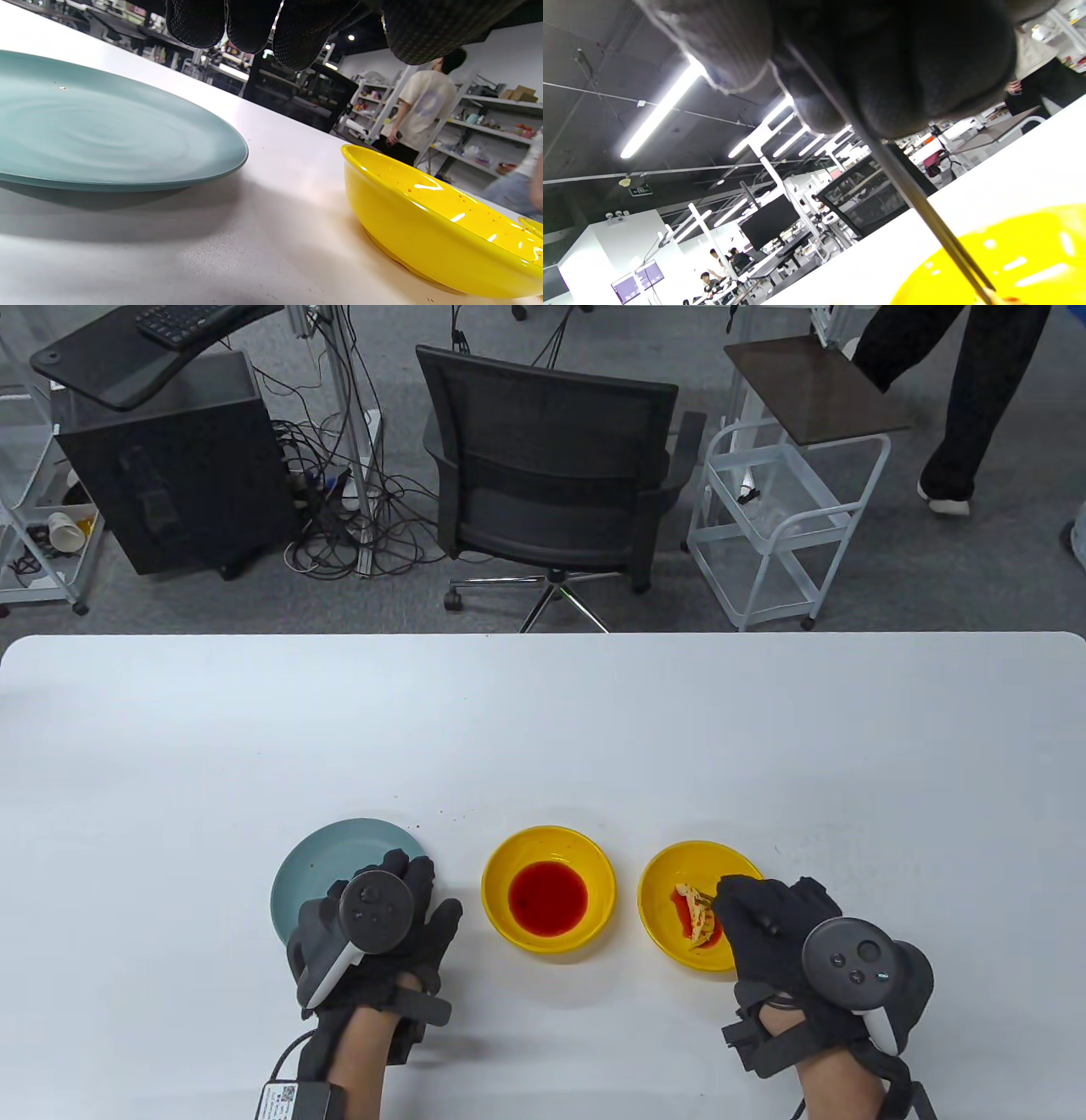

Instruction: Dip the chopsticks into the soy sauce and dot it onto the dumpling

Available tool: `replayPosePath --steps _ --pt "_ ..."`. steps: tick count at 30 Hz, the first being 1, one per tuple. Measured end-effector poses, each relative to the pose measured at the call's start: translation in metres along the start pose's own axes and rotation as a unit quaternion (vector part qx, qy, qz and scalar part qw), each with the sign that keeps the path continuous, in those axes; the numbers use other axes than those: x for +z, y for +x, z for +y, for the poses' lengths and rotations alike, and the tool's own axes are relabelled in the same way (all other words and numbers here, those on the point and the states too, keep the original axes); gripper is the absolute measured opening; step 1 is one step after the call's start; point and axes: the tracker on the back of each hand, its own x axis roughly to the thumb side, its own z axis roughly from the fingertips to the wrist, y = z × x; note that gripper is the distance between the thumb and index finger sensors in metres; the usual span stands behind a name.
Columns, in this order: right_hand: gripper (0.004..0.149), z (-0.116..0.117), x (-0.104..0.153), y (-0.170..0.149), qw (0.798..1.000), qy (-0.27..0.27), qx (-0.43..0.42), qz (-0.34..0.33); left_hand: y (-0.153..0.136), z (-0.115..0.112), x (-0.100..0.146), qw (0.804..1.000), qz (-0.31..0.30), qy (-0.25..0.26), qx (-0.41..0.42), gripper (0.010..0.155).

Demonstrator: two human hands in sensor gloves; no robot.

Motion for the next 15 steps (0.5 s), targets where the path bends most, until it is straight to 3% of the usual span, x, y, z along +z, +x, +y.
replayPosePath --steps 15 --pt "0.051 -0.007 0.002 0.002 1.0 -0.013 -0.005 -0.006 0.0 0.0 0.0 1.0 0.001 -0.001 0.0 0.074"
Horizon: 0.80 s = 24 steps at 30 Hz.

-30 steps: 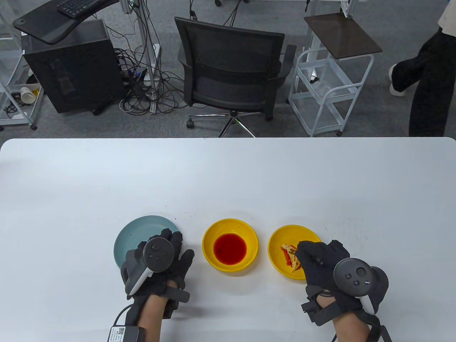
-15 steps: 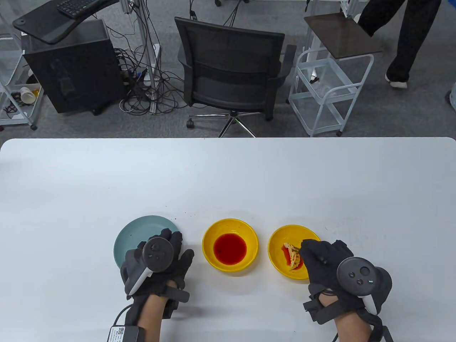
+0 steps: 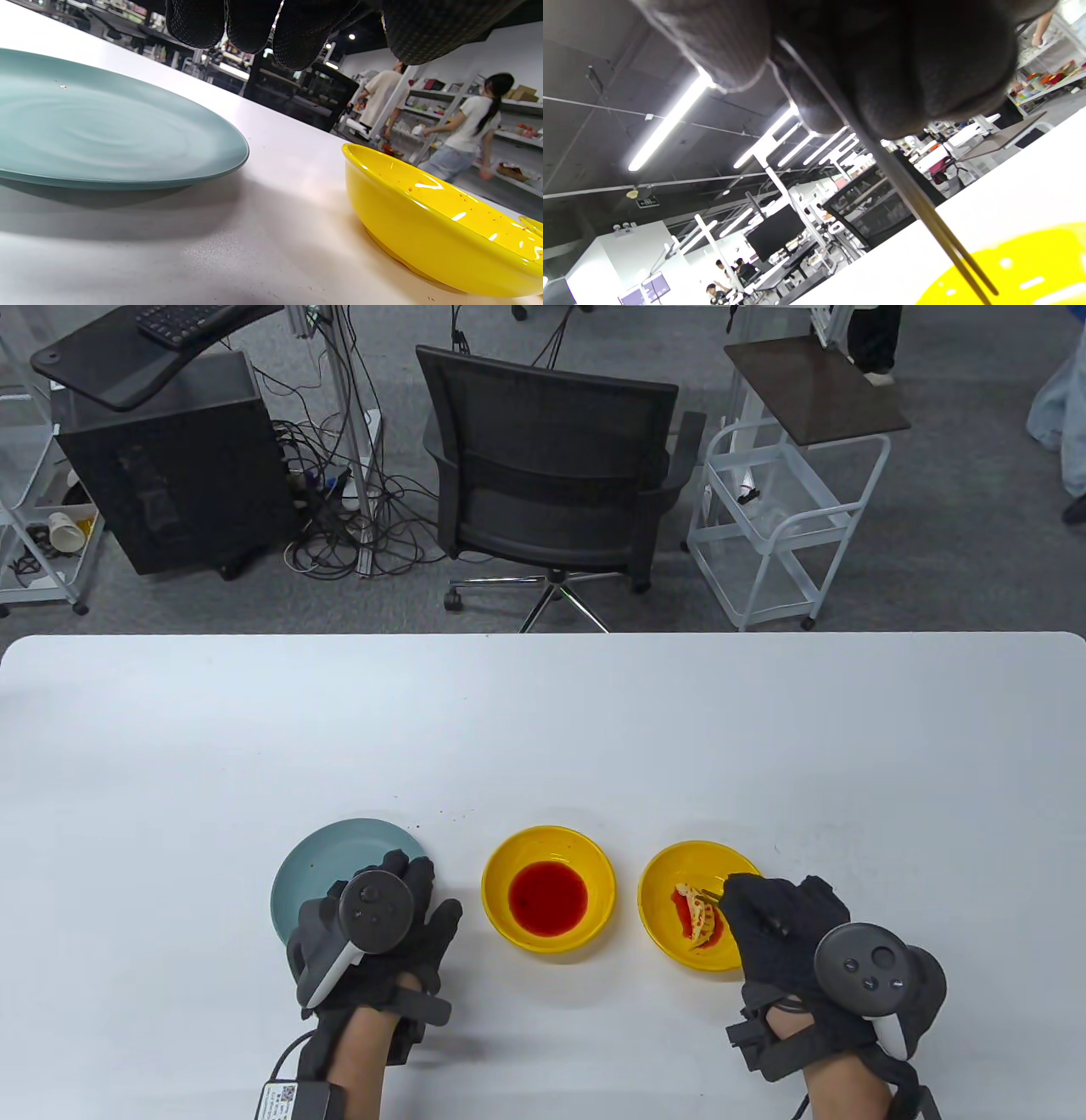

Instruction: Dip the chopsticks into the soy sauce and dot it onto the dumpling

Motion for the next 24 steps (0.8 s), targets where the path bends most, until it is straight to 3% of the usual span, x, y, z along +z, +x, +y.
replayPosePath --steps 7,11,17,24 --pt "0.051 0.006 -0.001 -0.001 1.0 0.019 0.02 0.001 0.0 0.0 0.0 1.0 0.001 -0.002 0.0 0.074" --pt "0.05 -0.004 0.0 0.001 1.0 -0.016 0.007 -0.003 0.0 0.0 0.0 1.0 0.001 -0.002 0.0 0.074" --pt "0.051 -0.012 0.002 0.004 0.997 -0.046 -0.03 -0.051 0.002 0.001 0.001 1.0 -0.006 0.0 0.007 0.074" --pt "0.054 -0.003 0.015 0.034 0.984 -0.068 -0.018 -0.161 0.016 0.006 0.009 0.998 -0.048 0.012 0.038 0.074"
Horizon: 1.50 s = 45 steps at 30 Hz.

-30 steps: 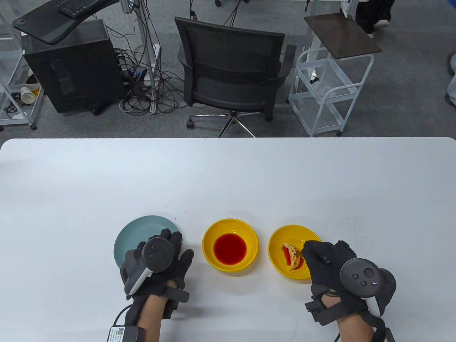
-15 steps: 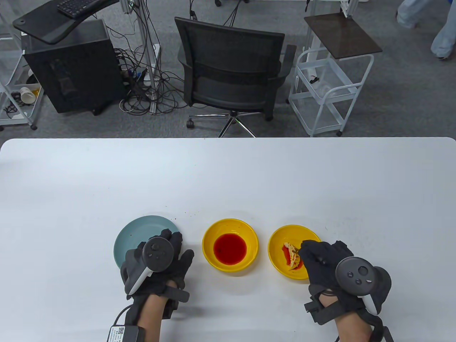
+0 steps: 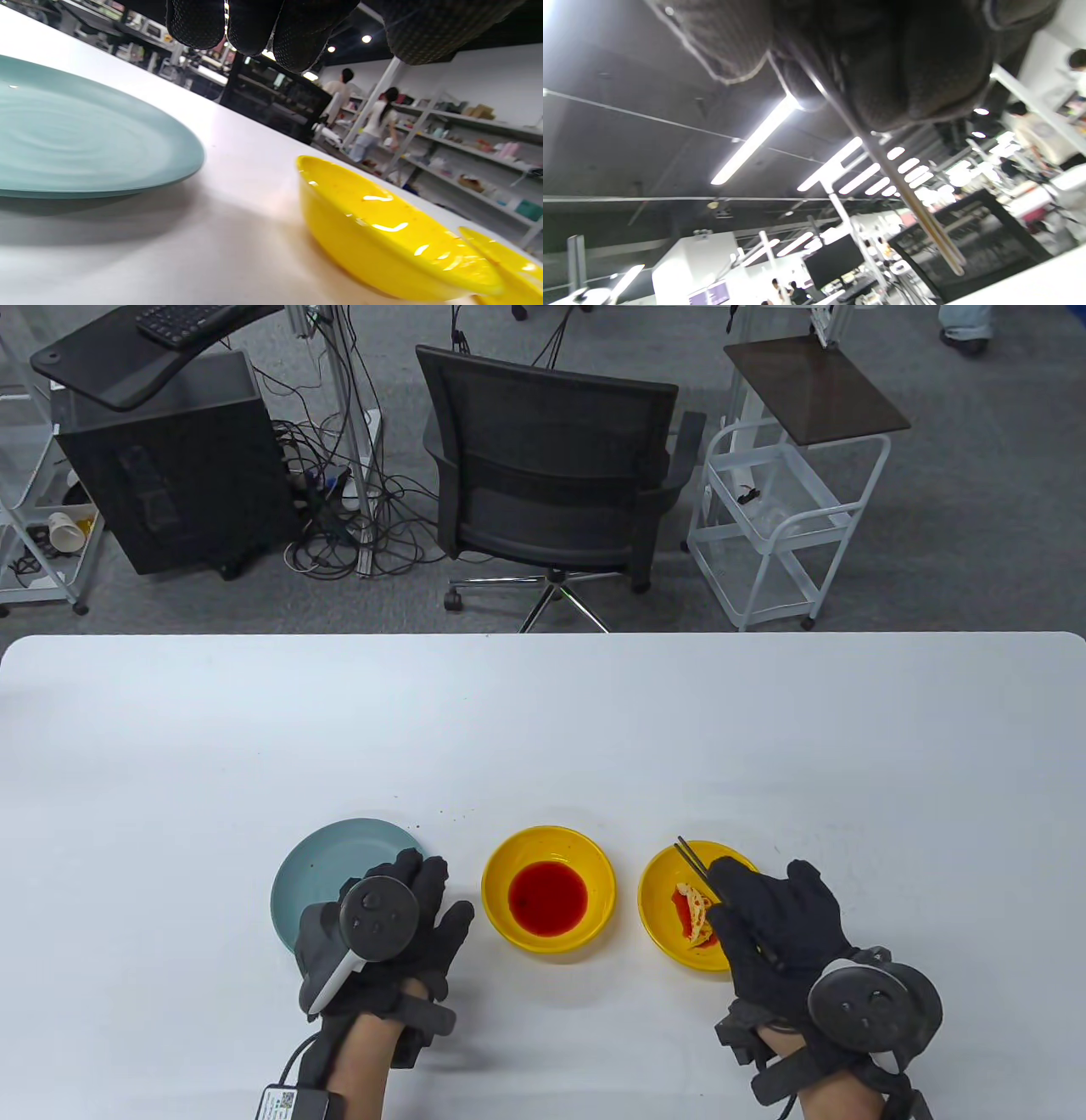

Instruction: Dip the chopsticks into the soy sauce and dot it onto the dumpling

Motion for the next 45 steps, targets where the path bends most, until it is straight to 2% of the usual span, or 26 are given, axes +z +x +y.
replayPosePath --steps 6,8,10,13,15,20,24,25,29,33,39,41,43,44,45 --pt "0.056 0.021 0.007 0.035 0.994 0.017 0.025 -0.101 0.031 -0.005 0.011 0.992 -0.091 -0.011 0.084 0.069" --pt "0.057 0.028 0.01 0.044 0.991 0.028 0.036 -0.124 0.042 -0.011 0.012 0.984 -0.115 -0.037 0.129 0.066" --pt "0.058 0.034 0.013 0.051 0.988 0.036 0.046 -0.145 0.05 -0.02 0.011 0.966 -0.135 -0.081 0.203 0.065" --pt "0.06 0.043 0.017 0.061 0.983 0.039 0.042 -0.175 0.061 -0.038 0.012 0.913 -0.149 -0.175 0.337 0.066" --pt "0.061 0.047 0.019 0.066 0.98 0.038 0.043 -0.19 0.067 -0.048 0.014 0.88 -0.161 -0.228 0.384 0.068" --pt "0.06 0.055 0.023 0.076 0.973 0.042 0.05 -0.22 0.077 -0.065 0.019 0.804 -0.159 -0.303 0.487 0.069" --pt "0.06 0.059 0.026 0.084 0.971 0.041 0.062 -0.225 0.079 -0.073 0.022 0.717 -0.156 -0.349 0.582 0.069" --pt "0.061 0.06 0.027 0.085 0.971 0.042 0.071 -0.226 0.079 -0.073 0.023 0.713 -0.155 -0.352 0.587 0.069" --pt "0.061 0.068 0.029 0.089 0.968 0.055 0.083 -0.229 0.077 -0.074 0.023 0.71 -0.129 -0.329 0.609 0.061" --pt "0.067 0.08 0.032 0.087 0.965 0.096 0.114 -0.215 0.074 -0.077 0.022 0.711 -0.101 -0.316 0.62 0.055" --pt "0.085 0.09 0.033 0.078 0.961 0.168 0.129 -0.176 0.06 -0.066 0.013 0.757 -0.09 -0.273 0.586 0.055" --pt "0.087 0.09 0.032 0.076 0.962 0.173 0.126 -0.17 0.05 -0.059 0.009 0.77 -0.077 -0.254 0.581 0.055" --pt "0.088 0.088 0.03 0.071 0.964 0.179 0.124 -0.151 0.033 -0.047 0.004 0.777 -0.06 -0.21 0.59 0.055" --pt "0.088 0.088 0.029 0.069 0.965 0.182 0.123 -0.145 0.026 -0.041 0.002 0.786 -0.054 -0.192 0.585 0.055" --pt "0.088 0.087 0.028 0.066 0.966 0.186 0.119 -0.137 0.015 -0.03 0.001 0.805 -0.042 -0.16 0.569 0.055"
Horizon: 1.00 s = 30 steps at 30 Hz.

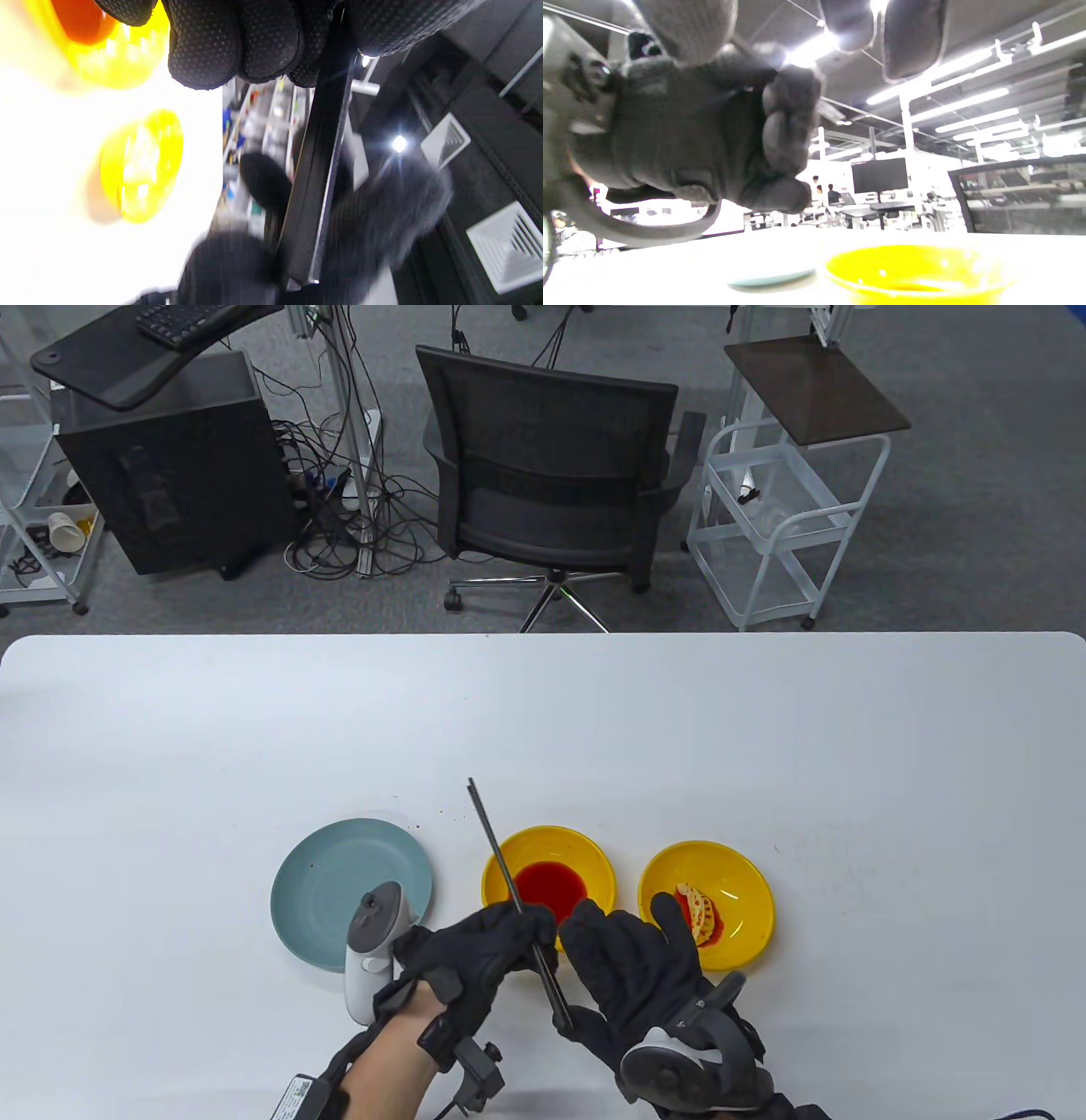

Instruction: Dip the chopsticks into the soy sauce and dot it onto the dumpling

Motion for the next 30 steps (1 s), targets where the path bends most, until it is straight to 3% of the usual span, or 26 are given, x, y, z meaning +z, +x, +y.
replayPosePath --steps 3,7,9,10,11,13,14,16,18,20,21,26,28,30 --pt "0.088 -0.002 0.0 -0.009 0.999 -0.004 -0.023 0.022 0.015 0.035 0.012 0.993 0.043 0.088 -0.061 0.055" --pt "0.089 -0.007 -0.001 -0.017 0.998 -0.003 -0.045 0.045 0.032 0.067 0.017 0.965 0.154 0.126 -0.171 0.055" --pt "0.089 -0.009 -0.001 -0.018 0.997 -0.008 -0.053 0.046 0.037 0.082 0.01 0.922 0.216 0.153 -0.283 0.055" --pt "0.089 -0.01 0.0 -0.02 0.998 -0.008 -0.048 0.047 0.039 0.086 0.006 0.884 0.251 0.163 -0.359 0.055" --pt "0.089 -0.01 0.001 -0.022 0.998 -0.006 -0.044 0.049 0.039 0.092 0.001 0.827 0.295 0.175 -0.446 0.055" --pt "0.09 -0.009 0.001 -0.026 0.997 0.005 -0.057 0.057 0.032 0.097 -0.008 0.744 0.365 0.187 -0.527 0.055" --pt "0.09 -0.009 0.001 -0.028 0.996 0.008 -0.062 0.063 0.026 0.098 -0.013 0.72 0.391 0.178 -0.546 0.055" --pt "0.09 -0.01 0.001 -0.033 0.995 0.011 -0.067 0.074 0.017 0.097 -0.02 0.699 0.418 0.167 -0.556 0.055" --pt "0.09 -0.011 0.001 -0.038 0.993 0.016 -0.08 0.087 0.009 0.094 -0.027 0.666 0.44 0.159 -0.581 0.055" --pt "0.09 -0.013 0.001 -0.041 0.992 0.016 -0.088 0.09 0.0 0.091 -0.033 0.609 0.471 0.153 -0.619 0.055" --pt "0.089 -0.013 0.001 -0.043 0.991 0.019 -0.09 0.093 -0.003 0.089 -0.036 0.595 0.476 0.147 -0.631 0.055" --pt "0.089 -0.014 0.001 -0.049 0.989 0.024 -0.103 0.107 -0.005 0.085 -0.038 0.582 0.463 0.154 -0.65 0.061" --pt "0.089 -0.014 0.002 -0.056 0.986 0.025 -0.112 0.122 0.009 0.085 -0.032 0.608 0.453 0.161 -0.632 0.071" --pt "0.088 -0.016 0.003 -0.064 0.984 0.017 -0.117 0.132 0.039 0.086 -0.022 0.664 0.412 0.194 -0.593 0.073"
